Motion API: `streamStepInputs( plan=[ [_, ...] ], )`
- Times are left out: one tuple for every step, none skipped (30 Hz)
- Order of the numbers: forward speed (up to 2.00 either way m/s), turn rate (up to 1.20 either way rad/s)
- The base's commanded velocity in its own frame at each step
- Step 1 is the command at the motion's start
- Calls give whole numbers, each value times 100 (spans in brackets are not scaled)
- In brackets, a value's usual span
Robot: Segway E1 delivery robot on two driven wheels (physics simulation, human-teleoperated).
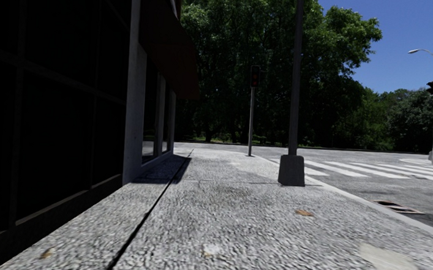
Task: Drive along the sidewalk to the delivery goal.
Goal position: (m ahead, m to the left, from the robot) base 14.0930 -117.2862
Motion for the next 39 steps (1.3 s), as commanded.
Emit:
streamStepInputs(
  plan=[
    [200, 0],
    [200, 0],
    [200, 0],
    [200, 0],
    [200, 0],
    [200, 0],
    [200, 0],
    [200, 0],
    [200, 0],
    [200, 0],
    [200, 0],
    [200, 0],
    [200, 0],
    [200, 0],
    [200, 0],
    [200, 0],
    [200, 0],
    [200, 0],
    [200, 0],
    [200, 0],
    [200, 0],
    [200, 0],
    [200, 0],
    [200, 0],
    [200, 0],
    [200, 0],
    [200, 0],
    [200, 0],
    [200, 0],
    [200, 0],
    [200, 0],
    [200, 0],
    [200, 0],
    [200, 0],
    [200, 0],
    [200, 0],
    [200, 0],
    [200, 0],
    [200, 0]
  ],
)
